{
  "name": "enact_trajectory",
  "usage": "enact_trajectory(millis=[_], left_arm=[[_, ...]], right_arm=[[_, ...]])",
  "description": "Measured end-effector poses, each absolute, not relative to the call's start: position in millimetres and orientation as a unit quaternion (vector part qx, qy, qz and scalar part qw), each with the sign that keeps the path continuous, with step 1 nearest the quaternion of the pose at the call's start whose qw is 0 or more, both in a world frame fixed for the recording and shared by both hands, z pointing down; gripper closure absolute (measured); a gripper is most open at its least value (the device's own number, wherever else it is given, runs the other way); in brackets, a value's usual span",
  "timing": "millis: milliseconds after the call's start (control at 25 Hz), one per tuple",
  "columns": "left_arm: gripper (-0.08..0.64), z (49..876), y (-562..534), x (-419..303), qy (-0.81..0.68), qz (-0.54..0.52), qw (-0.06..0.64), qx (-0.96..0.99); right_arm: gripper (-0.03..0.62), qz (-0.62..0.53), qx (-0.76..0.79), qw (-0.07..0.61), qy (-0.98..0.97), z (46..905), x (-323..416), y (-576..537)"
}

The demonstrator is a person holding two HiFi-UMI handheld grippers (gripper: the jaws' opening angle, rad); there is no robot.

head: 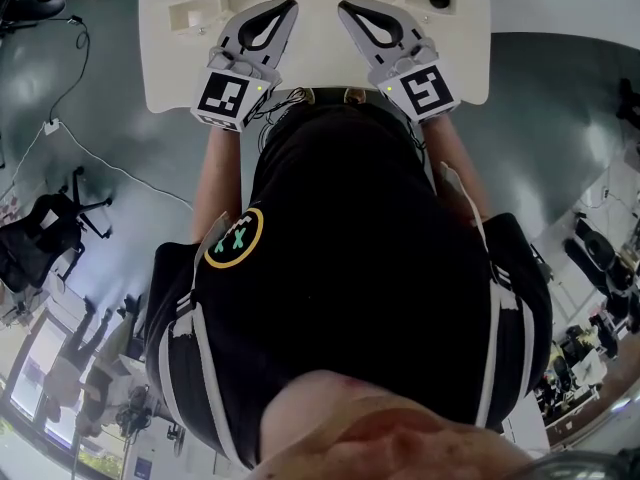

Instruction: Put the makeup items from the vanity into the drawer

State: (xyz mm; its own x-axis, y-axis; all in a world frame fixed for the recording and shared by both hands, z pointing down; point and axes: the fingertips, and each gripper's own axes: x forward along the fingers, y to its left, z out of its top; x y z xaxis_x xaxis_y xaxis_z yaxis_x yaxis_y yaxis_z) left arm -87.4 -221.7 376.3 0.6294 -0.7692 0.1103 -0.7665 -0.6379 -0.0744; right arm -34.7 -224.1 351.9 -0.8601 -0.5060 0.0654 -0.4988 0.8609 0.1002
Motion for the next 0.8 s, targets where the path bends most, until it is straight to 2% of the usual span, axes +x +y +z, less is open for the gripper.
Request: enact_trajectory(millis=[800], left_arm=[[0.541,373.3,-220.6,-91.4,0.423,-0.061,0.016,-0.904]], right_arm=[[0.572,-0.041,0.270,0.047,-0.961,352.9,-36.1,-226.2]])
